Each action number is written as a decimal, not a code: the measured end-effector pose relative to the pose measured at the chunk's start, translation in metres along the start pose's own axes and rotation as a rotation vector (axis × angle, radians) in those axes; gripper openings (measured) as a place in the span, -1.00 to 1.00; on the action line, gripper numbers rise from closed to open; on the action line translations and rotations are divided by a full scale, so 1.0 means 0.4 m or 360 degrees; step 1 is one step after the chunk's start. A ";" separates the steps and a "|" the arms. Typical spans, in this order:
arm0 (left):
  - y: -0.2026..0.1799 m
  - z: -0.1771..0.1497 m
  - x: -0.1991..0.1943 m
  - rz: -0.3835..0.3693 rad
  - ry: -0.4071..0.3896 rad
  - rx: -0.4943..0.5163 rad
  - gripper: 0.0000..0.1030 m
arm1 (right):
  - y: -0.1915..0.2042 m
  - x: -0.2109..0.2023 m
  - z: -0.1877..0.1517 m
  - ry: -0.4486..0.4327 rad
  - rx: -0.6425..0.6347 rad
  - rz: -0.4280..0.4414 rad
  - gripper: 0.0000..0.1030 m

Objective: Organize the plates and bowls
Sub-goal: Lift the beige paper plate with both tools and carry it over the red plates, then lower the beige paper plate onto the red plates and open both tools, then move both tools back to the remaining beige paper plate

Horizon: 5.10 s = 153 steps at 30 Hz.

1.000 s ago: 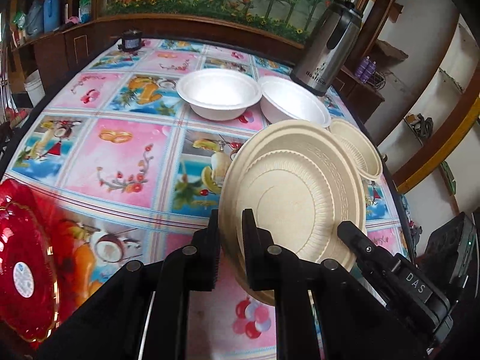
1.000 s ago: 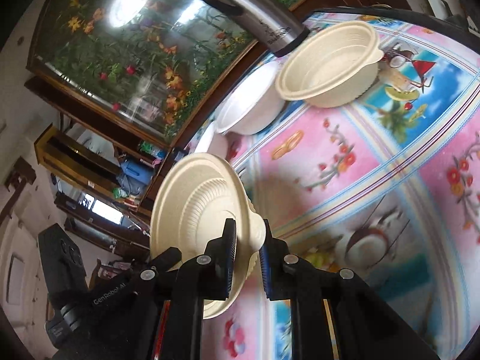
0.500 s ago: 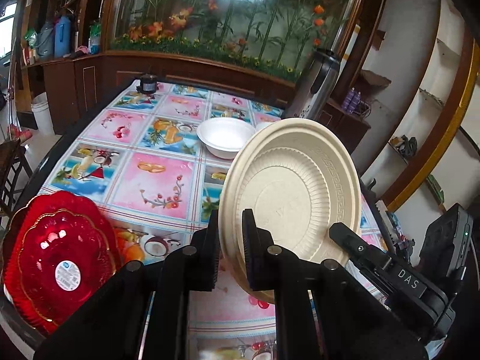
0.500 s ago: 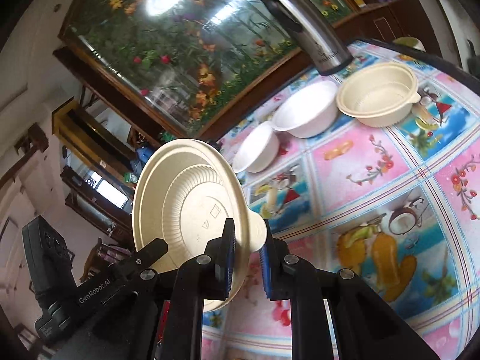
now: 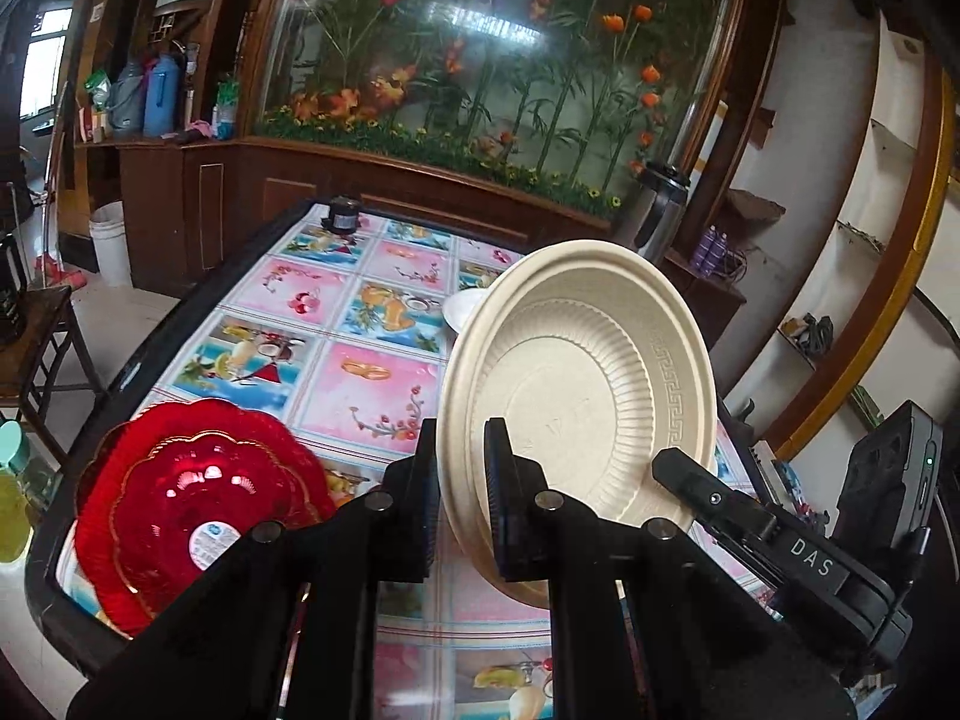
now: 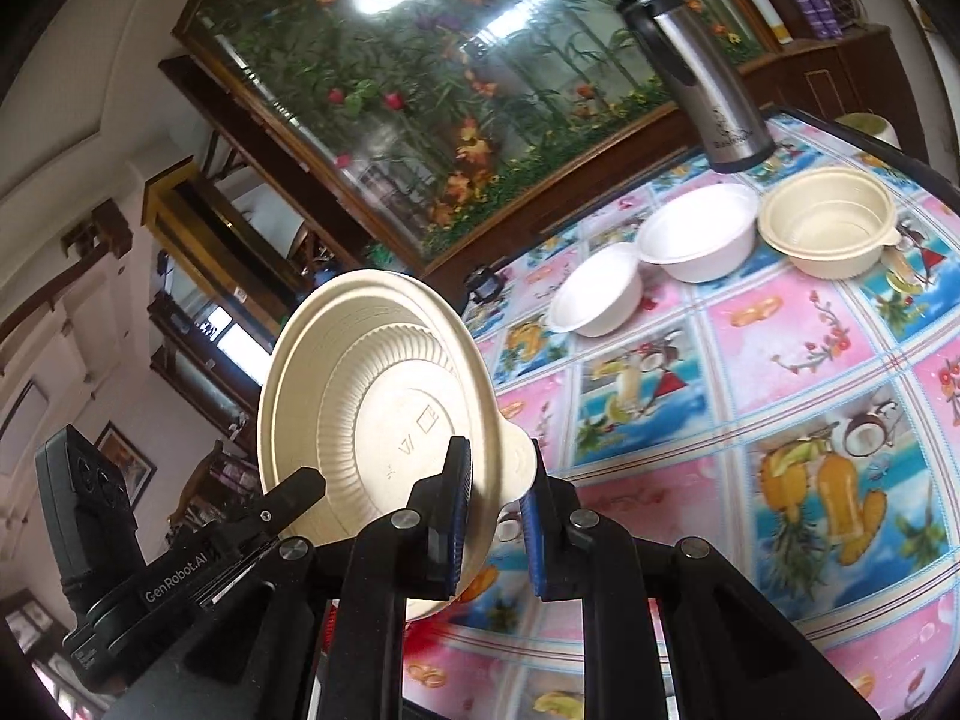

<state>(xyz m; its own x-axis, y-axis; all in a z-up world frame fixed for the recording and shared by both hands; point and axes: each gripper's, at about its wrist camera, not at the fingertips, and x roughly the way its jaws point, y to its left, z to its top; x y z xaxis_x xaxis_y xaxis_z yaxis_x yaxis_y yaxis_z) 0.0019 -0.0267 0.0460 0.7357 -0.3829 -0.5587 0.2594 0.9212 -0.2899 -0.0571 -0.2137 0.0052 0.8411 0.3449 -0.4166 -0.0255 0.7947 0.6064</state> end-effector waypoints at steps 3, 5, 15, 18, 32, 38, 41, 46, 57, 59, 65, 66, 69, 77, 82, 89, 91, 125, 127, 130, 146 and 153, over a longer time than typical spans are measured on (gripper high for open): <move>0.033 0.001 -0.032 0.0026 -0.0042 -0.0024 -0.78 | 0.045 0.005 -0.010 0.0006 -0.0050 0.0021 -0.70; 0.047 0.002 -0.049 0.0041 -0.0069 -0.0031 -0.78 | 0.066 0.012 -0.014 0.0014 -0.0072 0.0037 -0.70; 0.131 -0.001 -0.126 0.0172 -0.0188 -0.0061 -0.78 | 0.187 0.052 -0.047 0.0086 -0.0193 0.0139 -0.69; 0.165 0.002 -0.138 0.0212 -0.0203 -0.0097 -0.78 | 0.222 0.066 -0.054 0.0106 -0.0229 0.0166 -0.69; 0.280 0.001 -0.195 0.0415 -0.0262 -0.0203 -0.77 | 0.387 0.173 -0.099 0.0240 -0.0388 0.0313 -0.73; 0.337 -0.029 -0.174 0.0462 -0.0180 -0.0260 -0.77 | 0.404 0.242 -0.134 0.0360 -0.0365 0.0361 -0.74; 0.361 -0.051 -0.142 0.0476 -0.0079 -0.0272 -0.76 | 0.402 0.272 -0.156 0.0426 -0.0358 0.0334 -0.74; 0.385 -0.091 -0.088 0.0476 0.0079 -0.0285 -0.75 | 0.366 0.325 -0.196 0.0581 -0.0323 0.0241 -0.74; 0.417 -0.147 0.005 0.0476 0.0321 -0.0343 -0.74 | 0.271 0.418 -0.273 0.0810 -0.0228 0.0072 -0.74; 0.415 -0.149 0.012 0.0472 0.0337 -0.0342 -0.73 | 0.264 0.424 -0.278 0.0820 -0.0225 0.0059 -0.74; 0.425 -0.161 0.042 0.0471 0.0399 -0.0345 -0.73 | 0.244 0.443 -0.286 0.0853 -0.0201 0.0020 -0.74; 0.427 -0.162 0.044 0.0470 0.0408 -0.0347 -0.73 | 0.241 0.446 -0.287 0.0857 -0.0203 0.0013 -0.74; 0.431 -0.166 0.052 0.0466 0.0429 -0.0348 -0.73 | 0.235 0.451 -0.289 0.0861 -0.0200 0.0005 -0.74; 0.432 -0.161 0.058 0.0445 0.0449 -0.0347 -0.69 | 0.231 0.444 -0.283 0.0841 -0.0213 -0.0014 -0.73; 0.450 -0.150 0.039 0.0507 0.0414 -0.0367 -0.37 | 0.233 0.441 -0.280 0.0810 -0.0255 -0.0049 -0.68; 0.471 -0.132 0.009 0.0518 0.0344 -0.0403 -0.36 | 0.249 0.424 -0.266 0.0757 -0.0350 -0.0093 -0.61; 0.473 -0.129 0.007 0.0525 0.0333 -0.0403 -0.36 | 0.252 0.411 -0.252 0.0717 -0.0360 -0.0101 -0.39; 0.014 -0.095 0.090 0.0120 0.0338 0.0231 0.01 | -0.215 0.115 0.021 -0.0061 -0.0040 -0.0390 -0.15; -0.051 -0.114 0.115 0.0074 0.0390 0.0311 0.01 | -0.240 0.089 0.031 -0.0095 -0.0029 -0.0407 -0.14; -0.127 -0.138 0.149 0.0018 0.0477 0.0411 0.01 | -0.286 0.047 0.046 -0.0143 0.0016 -0.0419 -0.14; -0.423 -0.136 0.255 -0.0236 0.0649 0.0666 0.01 | -0.519 -0.169 0.166 -0.0344 0.0283 -0.0596 -0.09; -0.442 -0.062 0.336 -0.0214 0.0695 0.0523 0.01 | -0.604 -0.204 0.268 -0.0380 0.0452 -0.0665 -0.08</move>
<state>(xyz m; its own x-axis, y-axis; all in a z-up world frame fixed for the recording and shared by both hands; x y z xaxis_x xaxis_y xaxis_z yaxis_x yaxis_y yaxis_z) 0.0394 -0.2428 0.0031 0.3733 -0.4268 -0.8237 0.5658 0.8084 -0.1625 -0.0617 -0.4873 -0.0348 0.8485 -0.1196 -0.5155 0.4549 0.6625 0.5951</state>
